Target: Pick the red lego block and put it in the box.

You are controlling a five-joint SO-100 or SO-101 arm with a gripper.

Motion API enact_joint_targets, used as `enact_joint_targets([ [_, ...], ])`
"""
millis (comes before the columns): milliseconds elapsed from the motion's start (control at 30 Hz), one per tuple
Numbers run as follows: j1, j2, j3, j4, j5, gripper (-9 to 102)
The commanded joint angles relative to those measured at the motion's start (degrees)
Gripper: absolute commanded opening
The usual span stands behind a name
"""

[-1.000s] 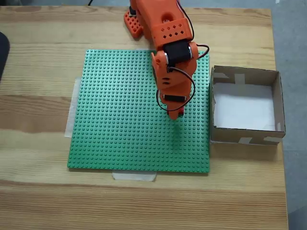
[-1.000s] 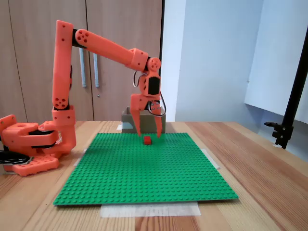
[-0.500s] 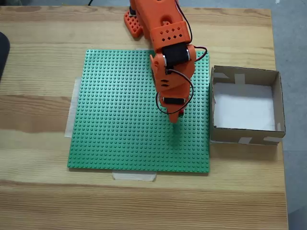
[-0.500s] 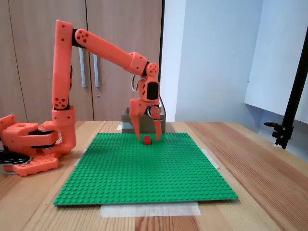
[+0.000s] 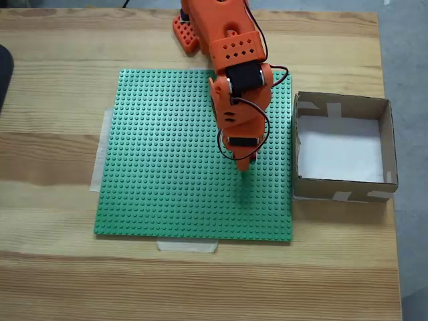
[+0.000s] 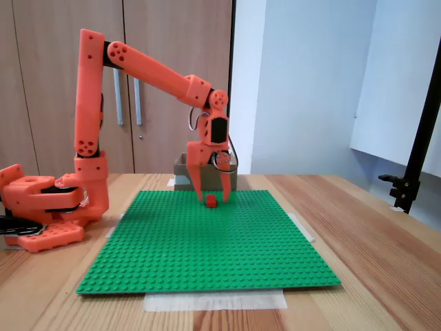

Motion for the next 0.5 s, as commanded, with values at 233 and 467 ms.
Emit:
enact_joint_targets([
  [233,0.4,0.4,0.0,-1.1,-2.7,15],
  [467,0.4,0.9,0.0,-1.4,-2.7,8],
])
